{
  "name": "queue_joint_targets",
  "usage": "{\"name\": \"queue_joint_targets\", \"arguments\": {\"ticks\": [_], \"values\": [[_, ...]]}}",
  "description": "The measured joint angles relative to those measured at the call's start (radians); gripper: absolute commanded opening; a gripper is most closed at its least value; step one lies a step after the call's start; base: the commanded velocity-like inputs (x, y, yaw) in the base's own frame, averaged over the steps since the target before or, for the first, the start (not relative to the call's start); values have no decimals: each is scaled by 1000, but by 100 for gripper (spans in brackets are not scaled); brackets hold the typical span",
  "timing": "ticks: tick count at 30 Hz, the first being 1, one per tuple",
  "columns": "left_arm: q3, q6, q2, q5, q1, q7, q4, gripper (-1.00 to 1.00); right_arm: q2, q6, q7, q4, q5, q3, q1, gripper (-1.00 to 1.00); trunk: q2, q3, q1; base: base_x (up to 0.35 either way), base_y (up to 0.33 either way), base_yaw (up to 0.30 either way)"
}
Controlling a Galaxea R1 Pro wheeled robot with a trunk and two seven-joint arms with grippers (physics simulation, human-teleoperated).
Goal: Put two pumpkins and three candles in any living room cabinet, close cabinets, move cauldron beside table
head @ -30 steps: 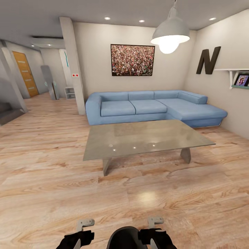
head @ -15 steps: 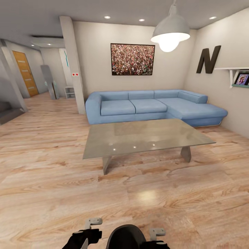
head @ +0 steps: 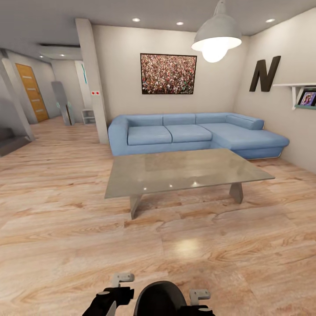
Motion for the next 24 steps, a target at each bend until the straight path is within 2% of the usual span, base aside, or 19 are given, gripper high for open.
{"name": "queue_joint_targets", "arguments": {"ticks": [6, 10, 13, 24], "values": [[-23, -12, -2, 0, 0, 0, 0, 100, 0, -4, -2, -6, -1, -2, -10, 100, -42, -19, 23, 0, 0, 0], [-37, -17, -3, 1, 0, 0, 0, 100, -2, 46, -11, 8, 1, -5, -127, 100, -70, -31, 38, 0, 0, 0], [-42, -18, -4, 1, 0, 0, 0, 100, -3, 85, -14, 11, 0, -6, -163, 100, -91, -41, 50, 0, 0, 0], [-46, -18, -3, 1, 0, 0, -7, 100, -1, 112, -16, 18, -1, -6, -188, 100, -168, -75, 92, 0, 0, 0]]}}
